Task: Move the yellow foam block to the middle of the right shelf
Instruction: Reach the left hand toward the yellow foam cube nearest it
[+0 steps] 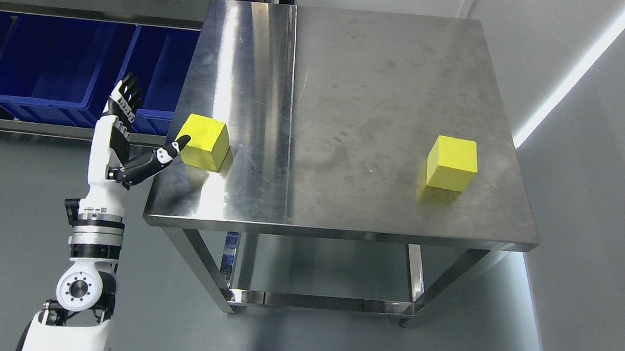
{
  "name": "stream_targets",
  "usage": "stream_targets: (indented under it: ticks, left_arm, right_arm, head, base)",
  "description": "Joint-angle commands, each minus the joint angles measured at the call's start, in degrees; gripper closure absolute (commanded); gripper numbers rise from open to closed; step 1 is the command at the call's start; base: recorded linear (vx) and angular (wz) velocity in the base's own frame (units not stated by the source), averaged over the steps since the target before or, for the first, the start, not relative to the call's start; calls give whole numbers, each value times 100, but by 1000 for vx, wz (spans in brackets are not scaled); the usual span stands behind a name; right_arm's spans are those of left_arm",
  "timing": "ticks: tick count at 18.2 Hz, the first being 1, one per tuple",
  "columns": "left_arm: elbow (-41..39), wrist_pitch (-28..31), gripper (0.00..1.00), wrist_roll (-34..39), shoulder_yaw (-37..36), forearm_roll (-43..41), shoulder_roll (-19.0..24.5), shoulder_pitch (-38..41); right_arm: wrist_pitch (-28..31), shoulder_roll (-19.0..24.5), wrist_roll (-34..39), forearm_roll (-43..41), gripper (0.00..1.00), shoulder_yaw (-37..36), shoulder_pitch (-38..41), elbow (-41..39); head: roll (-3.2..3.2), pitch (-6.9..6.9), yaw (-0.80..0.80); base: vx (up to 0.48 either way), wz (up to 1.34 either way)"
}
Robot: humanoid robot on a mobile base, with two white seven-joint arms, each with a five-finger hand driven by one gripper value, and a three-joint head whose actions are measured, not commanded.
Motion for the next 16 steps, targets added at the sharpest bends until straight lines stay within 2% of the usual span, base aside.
stream_targets:
  ticks: [1, 4, 7, 13, 16]
  left_arm:
    - [4, 54, 0, -7, -17, 0, -48, -53]
    - [-13, 72, 0, -50, -17, 324, -84, -167]
    - [-118, 116, 1, -550, -9, 711, 13, -150]
    - [-66, 195, 1, -886, 36, 967, 610, -36]
    - [13, 703, 1, -903, 9, 958, 611, -79]
  right_arm:
    - [-8, -100, 4, 0, 0, 0, -18, -100]
    - [-8, -100, 4, 0, 0, 0, -18, -100]
    - [-8, -100, 4, -9, 0, 0, -9, -100]
    - [-8, -100, 4, -9, 0, 0, -9, -100]
    - [-8, -100, 4, -9, 0, 0, -17, -100]
  head:
    - [0, 0, 0]
    - [0, 0, 0]
    - [0, 0, 0]
    - [0, 0, 0]
    - [0, 0, 0]
  base:
    - [0, 0]
    - [0, 0]
    - [0, -8]
    - [-4, -7]
    - [-5, 10]
